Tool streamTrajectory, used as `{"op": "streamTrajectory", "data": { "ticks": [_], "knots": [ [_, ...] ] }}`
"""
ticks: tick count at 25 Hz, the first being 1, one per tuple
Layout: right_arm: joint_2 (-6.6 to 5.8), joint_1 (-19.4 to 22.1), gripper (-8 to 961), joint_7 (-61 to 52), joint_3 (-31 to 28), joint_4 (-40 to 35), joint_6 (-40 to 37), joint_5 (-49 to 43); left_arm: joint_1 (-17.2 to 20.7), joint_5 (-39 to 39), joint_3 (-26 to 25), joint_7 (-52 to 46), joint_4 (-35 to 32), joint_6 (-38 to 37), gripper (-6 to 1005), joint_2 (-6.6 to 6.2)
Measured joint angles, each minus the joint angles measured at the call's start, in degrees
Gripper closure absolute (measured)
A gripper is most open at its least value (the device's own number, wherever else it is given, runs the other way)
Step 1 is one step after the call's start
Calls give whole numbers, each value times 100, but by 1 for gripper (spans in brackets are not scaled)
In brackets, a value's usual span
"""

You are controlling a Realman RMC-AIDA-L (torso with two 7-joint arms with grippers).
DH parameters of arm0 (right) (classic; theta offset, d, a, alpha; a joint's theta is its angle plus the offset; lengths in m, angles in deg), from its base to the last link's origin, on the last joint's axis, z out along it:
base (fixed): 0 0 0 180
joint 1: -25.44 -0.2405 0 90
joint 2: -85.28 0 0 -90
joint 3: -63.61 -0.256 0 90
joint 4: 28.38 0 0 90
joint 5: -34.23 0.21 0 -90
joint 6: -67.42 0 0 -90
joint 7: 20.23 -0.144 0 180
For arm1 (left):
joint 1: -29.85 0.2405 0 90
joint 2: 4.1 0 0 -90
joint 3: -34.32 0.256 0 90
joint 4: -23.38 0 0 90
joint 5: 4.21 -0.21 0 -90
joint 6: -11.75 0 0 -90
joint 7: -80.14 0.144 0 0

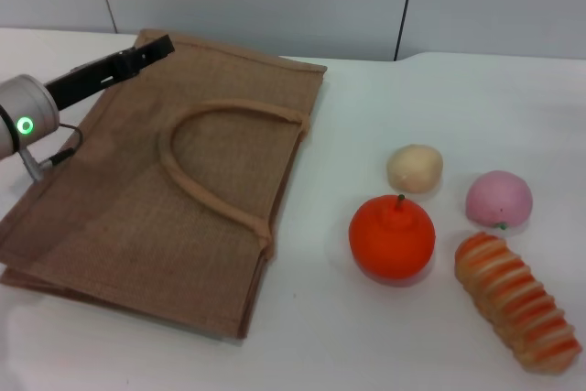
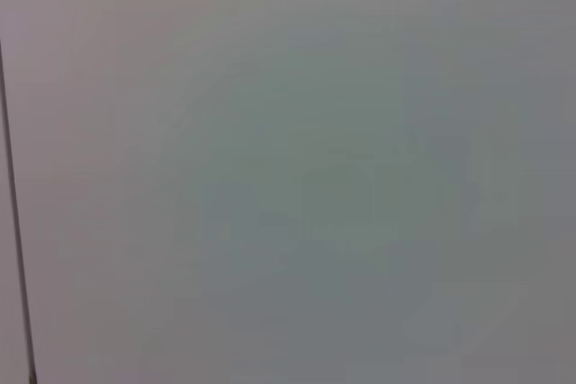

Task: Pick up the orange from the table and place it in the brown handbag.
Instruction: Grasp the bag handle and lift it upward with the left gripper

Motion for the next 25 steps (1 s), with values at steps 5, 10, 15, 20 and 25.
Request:
{"op": "streamTrajectory", "data": {
  "ticks": [5, 10, 15, 20, 25],
  "knots": [
    [0, -8, 71, 0, -7, 0, 3, 4, -103, -1521, 0, -1672, -624, 26, 273, -24],
    [0, -27, 71, 0, -8, 0, 91, 6, -332, -3188, 0, -3112, -1047, 98, 274, -45],
    [0, -35, 72, 2, -26, -3, 122, 6, -609, -4370, 0, -3759, -1167, 137, 275, -14],
    [0, -42, 72, 4, -14, -10, 123, 6, -724, -4618, 83, -3846, -1178, 201, 274, -9],
    [0, -44, 72, 6, -30, -9, 123, 6, -758, -4630, 410, -3855, -1176, 270, 273, -31]
  ]
}}
